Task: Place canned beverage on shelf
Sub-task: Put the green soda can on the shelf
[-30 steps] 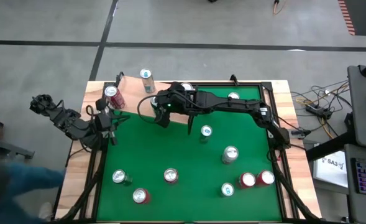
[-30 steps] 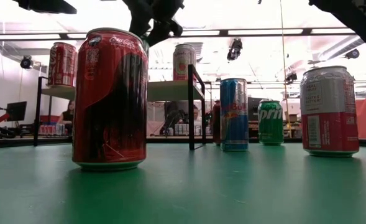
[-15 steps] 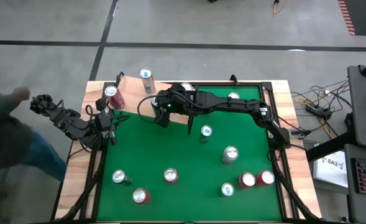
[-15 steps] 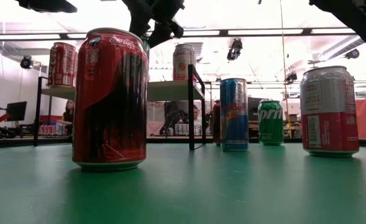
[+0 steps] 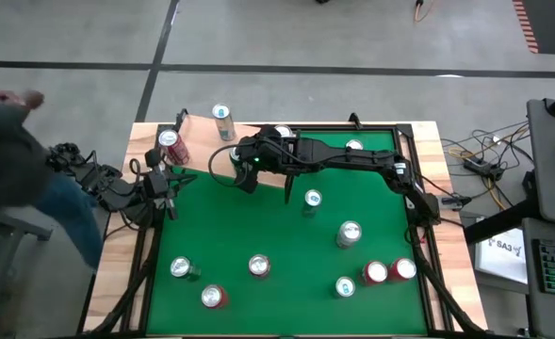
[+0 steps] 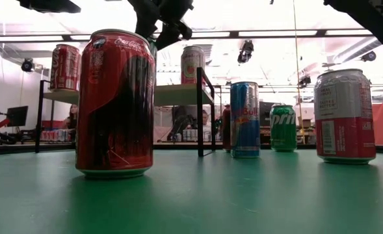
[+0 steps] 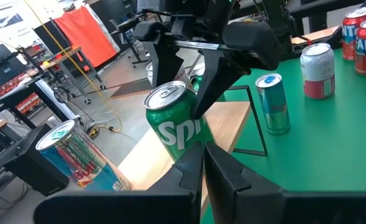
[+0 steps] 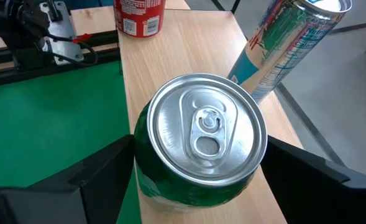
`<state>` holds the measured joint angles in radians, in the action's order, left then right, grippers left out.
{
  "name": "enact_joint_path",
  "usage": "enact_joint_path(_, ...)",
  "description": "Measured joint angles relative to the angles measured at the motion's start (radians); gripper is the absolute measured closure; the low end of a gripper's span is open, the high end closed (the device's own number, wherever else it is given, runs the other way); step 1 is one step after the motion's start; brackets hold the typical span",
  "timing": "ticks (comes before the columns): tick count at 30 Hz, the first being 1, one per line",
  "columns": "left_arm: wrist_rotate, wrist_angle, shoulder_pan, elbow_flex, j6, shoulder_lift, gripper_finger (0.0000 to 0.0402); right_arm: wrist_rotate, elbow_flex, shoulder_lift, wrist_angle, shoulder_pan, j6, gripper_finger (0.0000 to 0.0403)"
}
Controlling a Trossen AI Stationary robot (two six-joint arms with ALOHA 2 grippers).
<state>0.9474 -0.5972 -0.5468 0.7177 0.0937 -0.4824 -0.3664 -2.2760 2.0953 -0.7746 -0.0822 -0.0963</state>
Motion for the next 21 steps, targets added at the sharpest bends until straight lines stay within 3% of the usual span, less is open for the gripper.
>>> enact_joint_path(21, 0.0, 0.0, 0.0, 0.0, 0.0, 0.0, 0.0402, -0.001, 0.001, 0.0, -0.001, -0.001, -0.005, 0.008)
